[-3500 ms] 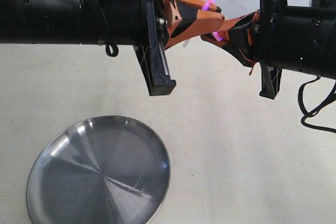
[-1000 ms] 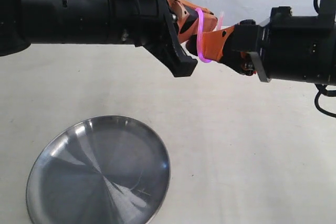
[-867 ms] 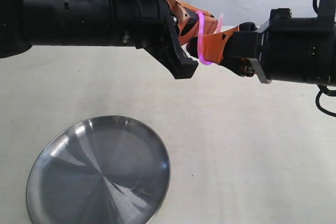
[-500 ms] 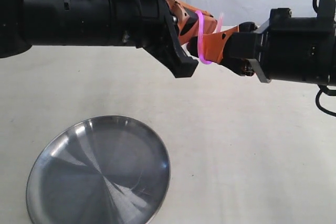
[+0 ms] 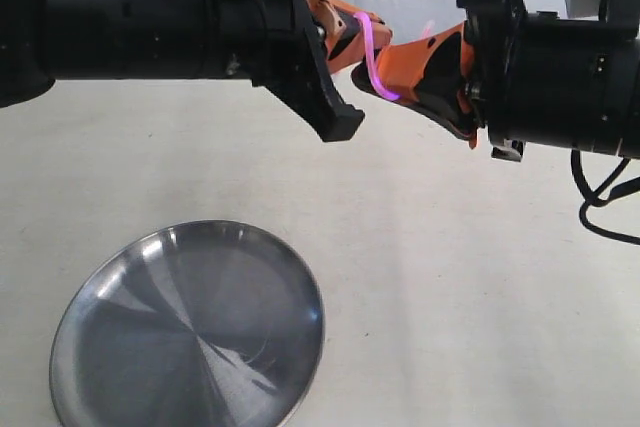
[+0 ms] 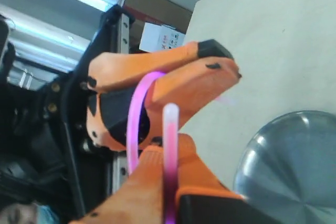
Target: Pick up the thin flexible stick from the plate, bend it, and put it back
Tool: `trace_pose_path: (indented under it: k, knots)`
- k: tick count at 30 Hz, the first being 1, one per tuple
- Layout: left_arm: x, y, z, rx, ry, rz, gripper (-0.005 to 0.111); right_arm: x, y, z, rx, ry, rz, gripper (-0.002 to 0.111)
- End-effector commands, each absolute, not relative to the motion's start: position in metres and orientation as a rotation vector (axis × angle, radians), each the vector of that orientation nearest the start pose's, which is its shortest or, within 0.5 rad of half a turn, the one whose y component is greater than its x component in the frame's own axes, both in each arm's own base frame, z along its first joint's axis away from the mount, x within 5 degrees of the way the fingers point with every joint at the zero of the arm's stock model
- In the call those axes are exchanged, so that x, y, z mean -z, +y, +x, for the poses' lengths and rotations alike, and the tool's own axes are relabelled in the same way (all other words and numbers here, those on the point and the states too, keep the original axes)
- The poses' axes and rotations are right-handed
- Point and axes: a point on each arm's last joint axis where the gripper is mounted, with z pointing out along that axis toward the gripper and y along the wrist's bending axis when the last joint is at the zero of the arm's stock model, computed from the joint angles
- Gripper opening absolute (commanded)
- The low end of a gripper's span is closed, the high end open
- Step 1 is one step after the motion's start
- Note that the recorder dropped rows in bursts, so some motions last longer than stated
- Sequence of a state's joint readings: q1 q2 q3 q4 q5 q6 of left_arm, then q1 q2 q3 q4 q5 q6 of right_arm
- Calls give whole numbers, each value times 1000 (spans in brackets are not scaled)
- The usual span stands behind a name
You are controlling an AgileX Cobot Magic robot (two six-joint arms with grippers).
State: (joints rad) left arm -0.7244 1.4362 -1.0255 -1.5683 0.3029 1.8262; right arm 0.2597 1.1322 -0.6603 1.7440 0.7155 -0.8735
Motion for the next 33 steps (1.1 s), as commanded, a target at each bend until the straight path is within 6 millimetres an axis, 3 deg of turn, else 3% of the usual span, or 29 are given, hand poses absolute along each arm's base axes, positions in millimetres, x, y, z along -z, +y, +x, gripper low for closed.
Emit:
trace_pose_path:
  k: [1,7,13,16,24,33]
  knots:
    - [-325,-231,235,512,1612,1024,0,-303,117,198,-1527,2038,210,-1]
    - [-325,-230,236,478,1602,1043,0,-299,109,207,-1477,2043,465,-1]
    - [-325,-231,235,487,1596,1056,2,-297,106,210,-1426,2034,515,-1]
    - [-325,-232,234,496,1595,1060,11,-296,104,212,-1401,2029,534,-1]
    - [-312,-229,230,492,1663,1116,54,-294,98,216,-1310,2010,601,-1]
    - [-285,-221,219,466,1867,1264,58,-289,84,224,-1110,1970,687,-1]
